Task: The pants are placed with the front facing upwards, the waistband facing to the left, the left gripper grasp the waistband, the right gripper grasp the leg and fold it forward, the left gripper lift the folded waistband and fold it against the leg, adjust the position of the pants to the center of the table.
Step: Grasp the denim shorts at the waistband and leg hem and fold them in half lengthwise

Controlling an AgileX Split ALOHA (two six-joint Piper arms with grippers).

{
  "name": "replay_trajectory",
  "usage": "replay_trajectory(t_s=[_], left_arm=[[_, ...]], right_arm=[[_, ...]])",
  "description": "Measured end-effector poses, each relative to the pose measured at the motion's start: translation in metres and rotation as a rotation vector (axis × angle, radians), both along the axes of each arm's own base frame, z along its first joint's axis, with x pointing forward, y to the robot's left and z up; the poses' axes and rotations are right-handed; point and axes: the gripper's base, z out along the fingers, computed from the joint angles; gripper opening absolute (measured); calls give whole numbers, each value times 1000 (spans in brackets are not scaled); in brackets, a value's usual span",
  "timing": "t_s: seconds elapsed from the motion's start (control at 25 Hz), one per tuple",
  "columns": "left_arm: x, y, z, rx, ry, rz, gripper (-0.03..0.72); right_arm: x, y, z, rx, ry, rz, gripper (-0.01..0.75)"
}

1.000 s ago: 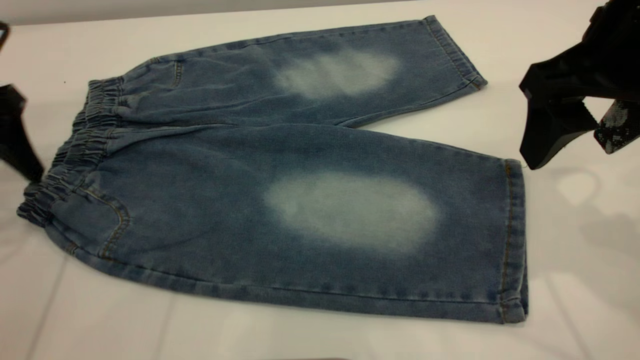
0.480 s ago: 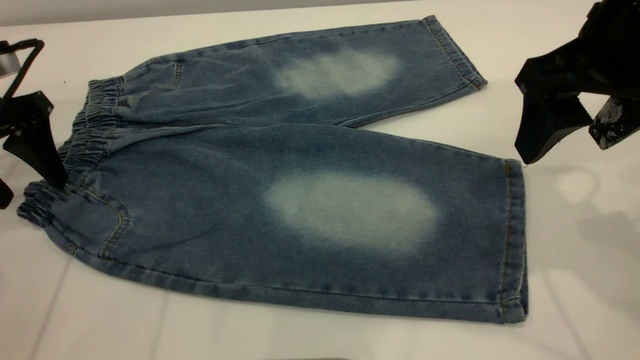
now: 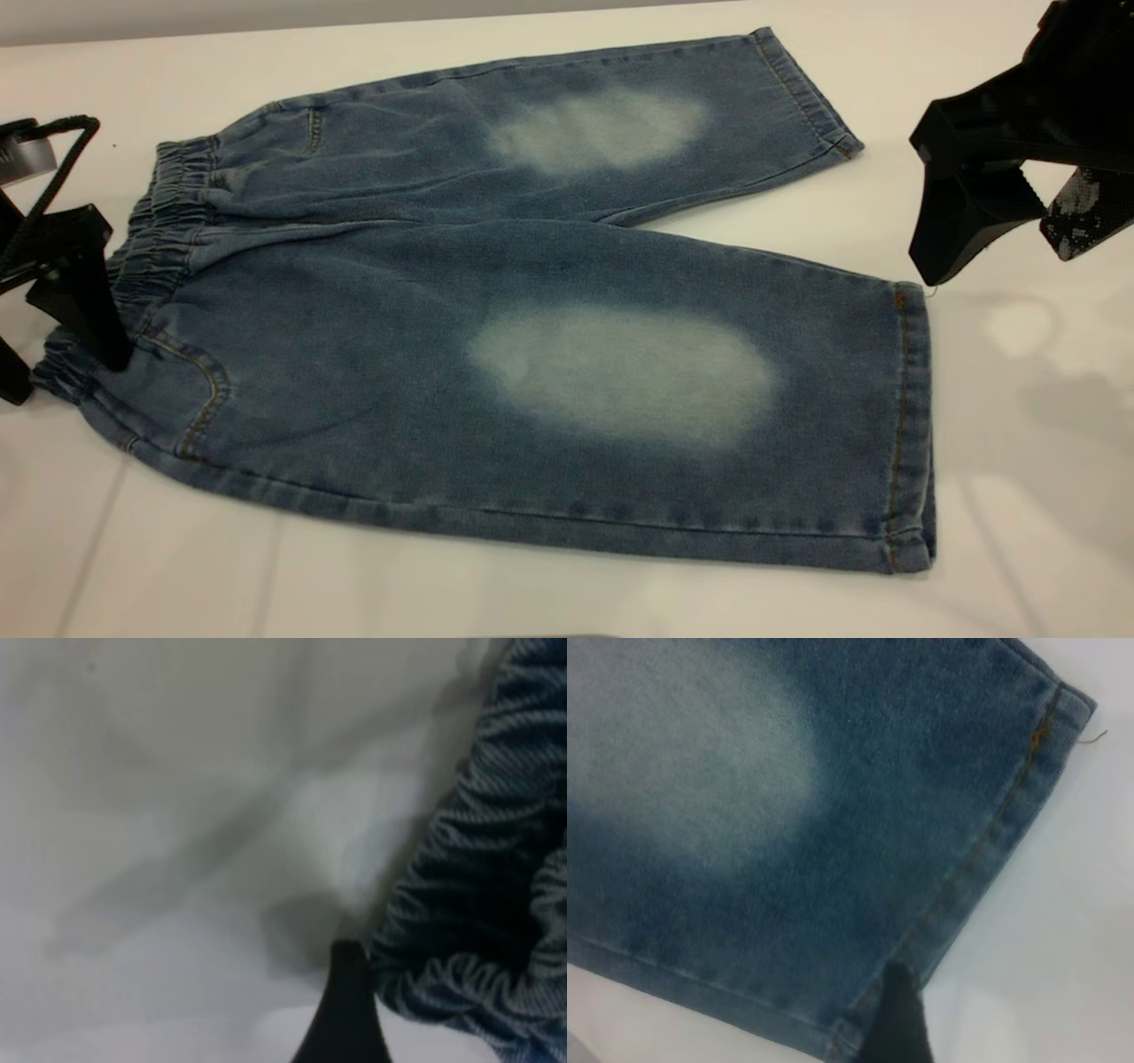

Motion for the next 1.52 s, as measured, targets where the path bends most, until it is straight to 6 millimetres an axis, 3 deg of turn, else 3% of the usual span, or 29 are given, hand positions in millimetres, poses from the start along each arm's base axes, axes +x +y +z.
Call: replay_trajectory(t_s=[0.32,0.56,1.04,1.12,1.28,1.52], left_arm=[[3,1,0,14,-30,6,518],[4,2,-3,20,-39,8,406],[7,0,-8,-6,-22,29,113],[7,0,-6,-13,-28,22,98],[8,-3,2,-51,-65,2,90],[11,-8,45,-92,-178,-42,87]], right_arm=[[0,0,0,0,-1,0,538],[0,0,0,0,-1,0,538],[-1,0,0,6,12,-7,538],[-3,0,-1,0,38,-5,538],[-10,-1,-2,-16,110,6,538],[-16,2,-12,42,130,12,538]])
